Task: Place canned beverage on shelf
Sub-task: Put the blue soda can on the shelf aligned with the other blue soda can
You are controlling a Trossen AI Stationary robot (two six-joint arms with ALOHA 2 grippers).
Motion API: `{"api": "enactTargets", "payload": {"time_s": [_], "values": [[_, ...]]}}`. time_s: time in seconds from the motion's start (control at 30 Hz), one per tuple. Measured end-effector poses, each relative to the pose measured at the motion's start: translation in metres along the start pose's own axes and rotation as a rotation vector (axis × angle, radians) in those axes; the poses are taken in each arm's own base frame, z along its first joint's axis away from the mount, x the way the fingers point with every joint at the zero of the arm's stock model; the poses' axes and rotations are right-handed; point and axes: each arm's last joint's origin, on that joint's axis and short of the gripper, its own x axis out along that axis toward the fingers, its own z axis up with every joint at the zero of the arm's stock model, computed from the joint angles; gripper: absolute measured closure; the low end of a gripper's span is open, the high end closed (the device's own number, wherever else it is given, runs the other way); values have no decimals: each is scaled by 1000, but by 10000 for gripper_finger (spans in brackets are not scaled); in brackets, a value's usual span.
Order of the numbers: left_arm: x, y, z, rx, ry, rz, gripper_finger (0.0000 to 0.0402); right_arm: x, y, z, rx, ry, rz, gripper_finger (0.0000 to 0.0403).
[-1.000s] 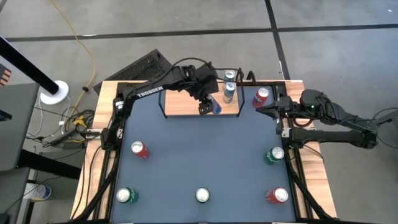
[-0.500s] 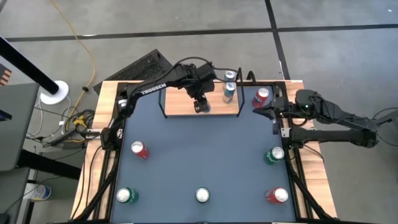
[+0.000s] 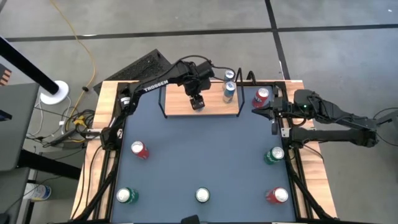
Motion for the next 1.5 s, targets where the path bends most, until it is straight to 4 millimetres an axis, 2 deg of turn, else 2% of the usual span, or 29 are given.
{"api": "enactTargets", "payload": {"time_s": [1.03, 1.5], "values": [[-1, 3, -10, 3, 92, -9, 176, 0, 0, 0, 0, 2, 1, 403], [0, 3, -6, 21, 56, -2, 102, 0, 0, 0, 0, 4, 2, 403]]}}
